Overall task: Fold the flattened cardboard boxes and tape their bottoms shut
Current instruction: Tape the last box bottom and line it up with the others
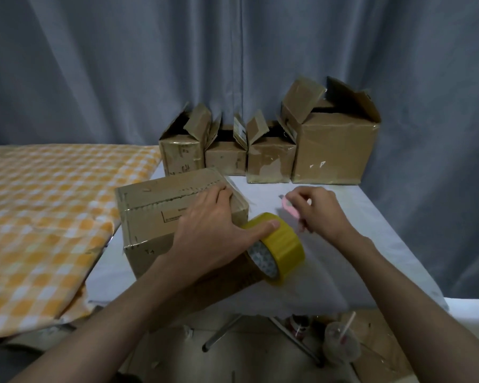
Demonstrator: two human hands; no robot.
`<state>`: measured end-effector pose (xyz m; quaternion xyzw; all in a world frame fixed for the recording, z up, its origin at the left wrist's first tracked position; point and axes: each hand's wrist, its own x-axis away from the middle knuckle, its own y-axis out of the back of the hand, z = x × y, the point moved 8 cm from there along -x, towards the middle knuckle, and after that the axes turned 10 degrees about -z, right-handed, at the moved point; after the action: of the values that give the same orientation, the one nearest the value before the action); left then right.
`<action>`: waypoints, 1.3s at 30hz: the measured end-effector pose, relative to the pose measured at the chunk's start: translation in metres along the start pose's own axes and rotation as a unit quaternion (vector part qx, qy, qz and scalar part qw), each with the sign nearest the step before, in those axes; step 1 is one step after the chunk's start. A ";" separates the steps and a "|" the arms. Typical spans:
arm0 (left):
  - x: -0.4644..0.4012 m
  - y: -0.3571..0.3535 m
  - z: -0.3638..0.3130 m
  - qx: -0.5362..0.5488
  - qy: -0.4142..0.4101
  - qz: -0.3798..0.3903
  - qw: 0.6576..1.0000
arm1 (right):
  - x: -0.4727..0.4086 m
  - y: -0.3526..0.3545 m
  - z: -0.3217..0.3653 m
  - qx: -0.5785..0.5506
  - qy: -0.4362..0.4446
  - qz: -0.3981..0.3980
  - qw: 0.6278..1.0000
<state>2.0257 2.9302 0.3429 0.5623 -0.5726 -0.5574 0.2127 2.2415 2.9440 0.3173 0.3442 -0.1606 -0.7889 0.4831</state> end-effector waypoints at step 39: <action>-0.001 -0.006 0.002 -0.006 -0.008 0.007 1.000 | 0.018 0.009 0.072 0.044 0.269 0.020 0.962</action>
<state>2.0262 2.9335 0.3377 0.5525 -0.5749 -0.5639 0.2151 2.1917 2.9187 0.3664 0.5616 -0.0665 -0.6492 0.5087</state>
